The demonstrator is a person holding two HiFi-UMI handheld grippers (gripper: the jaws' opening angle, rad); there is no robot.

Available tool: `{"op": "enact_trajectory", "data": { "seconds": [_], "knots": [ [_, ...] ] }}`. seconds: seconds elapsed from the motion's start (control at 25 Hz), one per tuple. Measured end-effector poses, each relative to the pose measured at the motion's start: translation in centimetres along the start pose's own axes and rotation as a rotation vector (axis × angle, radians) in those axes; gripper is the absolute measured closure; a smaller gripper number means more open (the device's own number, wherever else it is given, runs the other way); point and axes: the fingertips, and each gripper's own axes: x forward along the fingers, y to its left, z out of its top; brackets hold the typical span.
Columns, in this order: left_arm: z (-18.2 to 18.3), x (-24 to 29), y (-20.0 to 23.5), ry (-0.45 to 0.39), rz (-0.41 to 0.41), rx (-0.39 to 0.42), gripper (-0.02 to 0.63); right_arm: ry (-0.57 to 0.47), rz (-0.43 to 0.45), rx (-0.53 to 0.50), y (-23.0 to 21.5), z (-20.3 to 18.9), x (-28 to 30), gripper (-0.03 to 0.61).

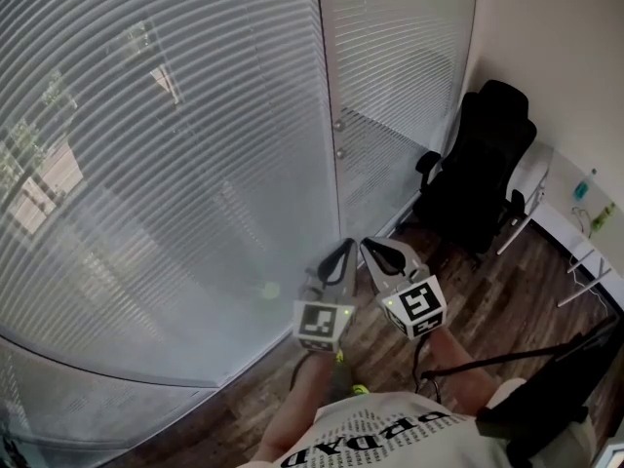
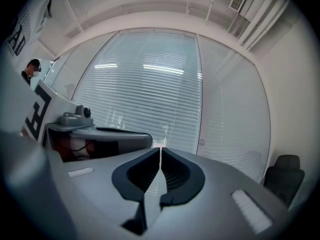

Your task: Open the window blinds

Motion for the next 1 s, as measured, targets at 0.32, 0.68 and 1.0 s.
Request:
{"op": "enact_trajectory", "data": {
  "seconds": [0.32,0.68,1.0],
  "knots": [
    [-0.4,6.4,3.2,-0.006,-0.022,-0.027,0.621,0.032,-0.046,-0.002,-5.3,-0.5,4.9,0.561],
    [-1.0,11.1,9.6,-0.014,-0.032,-0.016,0.621,0.005,-0.07,-0.007,-8.7,0.5,12.0,0.56],
    [-1.4,12.1,12.6,-0.07,-0.053,-0.058,0.621,0.009,-0.099,-0.017,-9.2,0.0,15.4,0.56]
  ]
}}
